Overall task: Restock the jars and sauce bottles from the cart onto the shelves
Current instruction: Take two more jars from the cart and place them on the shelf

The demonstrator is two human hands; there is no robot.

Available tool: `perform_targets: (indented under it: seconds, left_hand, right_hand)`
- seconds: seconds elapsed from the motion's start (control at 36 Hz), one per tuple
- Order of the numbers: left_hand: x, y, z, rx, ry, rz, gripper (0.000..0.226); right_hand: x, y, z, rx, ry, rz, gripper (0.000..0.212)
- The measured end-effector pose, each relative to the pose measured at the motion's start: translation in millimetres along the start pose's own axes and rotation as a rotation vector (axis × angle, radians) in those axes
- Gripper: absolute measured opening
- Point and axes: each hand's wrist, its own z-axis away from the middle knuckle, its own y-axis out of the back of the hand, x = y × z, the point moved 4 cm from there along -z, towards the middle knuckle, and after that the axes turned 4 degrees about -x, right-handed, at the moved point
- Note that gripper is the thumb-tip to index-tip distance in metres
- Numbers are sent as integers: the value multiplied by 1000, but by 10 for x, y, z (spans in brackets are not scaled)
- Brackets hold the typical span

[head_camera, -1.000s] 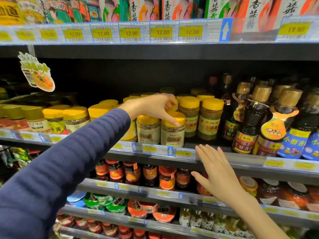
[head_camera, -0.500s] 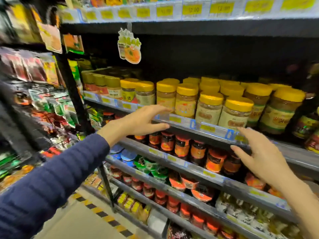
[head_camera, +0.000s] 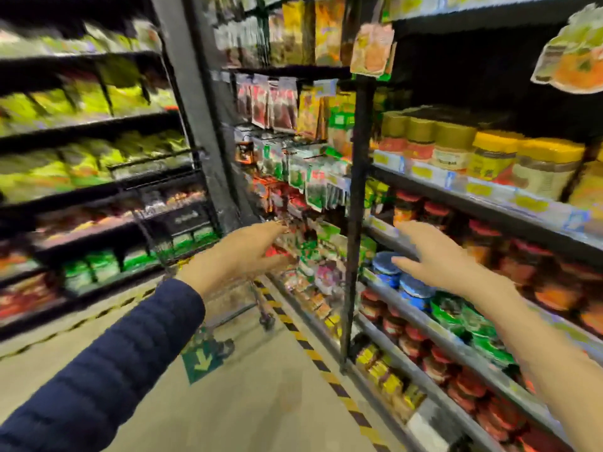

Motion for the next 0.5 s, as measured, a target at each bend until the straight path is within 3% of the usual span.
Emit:
perform_targets:
  seconds: [0.25, 0.5]
  left_hand:
    - [-1417, -354, 665, -72, 374, -24, 64]
    - [-2498, -690, 590, -136, 613, 73, 65]
  right_hand:
    - [-1353, -628, -1256, -205, 287, 62, 67]
    - [-2052, -1225, -2612, -363, 481, 97, 66]
